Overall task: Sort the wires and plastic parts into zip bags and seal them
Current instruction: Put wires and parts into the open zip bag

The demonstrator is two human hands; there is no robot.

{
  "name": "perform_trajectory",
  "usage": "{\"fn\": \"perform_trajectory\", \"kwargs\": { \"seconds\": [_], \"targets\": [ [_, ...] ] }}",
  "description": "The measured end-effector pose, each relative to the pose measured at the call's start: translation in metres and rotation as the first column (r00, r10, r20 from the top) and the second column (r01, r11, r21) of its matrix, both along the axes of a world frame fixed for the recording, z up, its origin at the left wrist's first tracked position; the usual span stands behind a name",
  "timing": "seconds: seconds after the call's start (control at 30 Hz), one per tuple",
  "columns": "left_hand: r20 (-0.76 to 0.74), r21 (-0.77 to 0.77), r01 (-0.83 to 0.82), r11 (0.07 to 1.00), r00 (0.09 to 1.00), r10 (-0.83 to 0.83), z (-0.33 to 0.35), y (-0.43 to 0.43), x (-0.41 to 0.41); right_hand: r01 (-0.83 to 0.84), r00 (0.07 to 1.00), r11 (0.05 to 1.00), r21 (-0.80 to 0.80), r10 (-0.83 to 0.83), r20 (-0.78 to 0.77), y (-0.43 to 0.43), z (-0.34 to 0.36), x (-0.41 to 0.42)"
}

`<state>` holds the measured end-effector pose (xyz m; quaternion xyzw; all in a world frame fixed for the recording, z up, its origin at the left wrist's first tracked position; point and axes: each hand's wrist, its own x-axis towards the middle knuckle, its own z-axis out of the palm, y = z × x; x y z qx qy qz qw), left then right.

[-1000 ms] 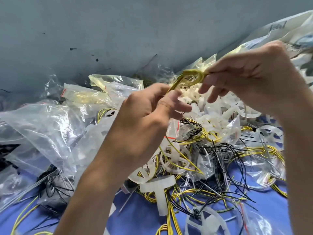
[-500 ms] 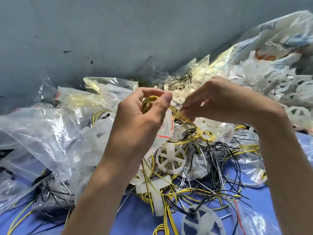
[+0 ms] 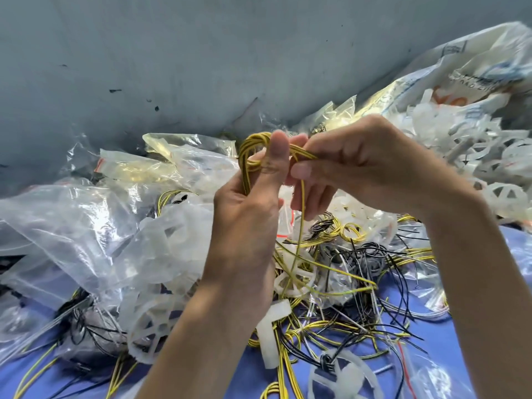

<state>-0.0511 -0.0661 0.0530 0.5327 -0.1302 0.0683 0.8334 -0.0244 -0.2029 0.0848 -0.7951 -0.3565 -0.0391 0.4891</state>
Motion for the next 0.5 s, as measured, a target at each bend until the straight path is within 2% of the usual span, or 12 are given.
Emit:
{"fn": "perform_trajectory", "kwargs": {
  "seconds": [0.07,0.13,0.2,0.27,0.33,0.4,0.5],
  "targets": [
    [0.046,-0.009,0.029,1.0,0.999,-0.029,0.001,-0.002,-0.003,-0.029,0.999,0.999,-0.046,0.028,-0.016,0.005,-0.001,-0.001],
    [0.05,-0.01,-0.021,1.0,0.999,0.021,0.002,-0.003,-0.005,-0.071,0.997,0.958,-0.276,0.06,-0.049,0.004,-0.003,0.0],
    [0.024,-0.021,-0.113,0.993,0.993,0.113,0.001,-0.002,-0.004,-0.04,0.997,0.813,-0.581,-0.009,-0.082,-0.006,-0.007,0.006],
    [0.006,-0.063,-0.118,0.991,0.993,0.118,0.0,-0.001,-0.003,0.028,0.984,0.682,-0.731,-0.147,-0.099,-0.019,-0.012,0.015],
    [-0.033,-0.046,-0.036,0.998,0.999,0.035,-0.003,-0.002,-0.003,0.102,0.962,0.633,-0.768,-0.258,-0.085,-0.029,-0.015,0.024],
    [-0.147,-0.027,0.15,0.988,0.977,-0.153,-0.008,-0.005,-0.004,0.139,0.948,0.618,-0.774,-0.309,-0.077,-0.035,-0.02,0.033],
    [-0.328,-0.103,0.417,0.903,0.843,-0.427,-0.013,-0.01,-0.003,0.184,0.941,0.523,-0.832,-0.338,-0.004,-0.035,-0.031,0.044]
  ]
}}
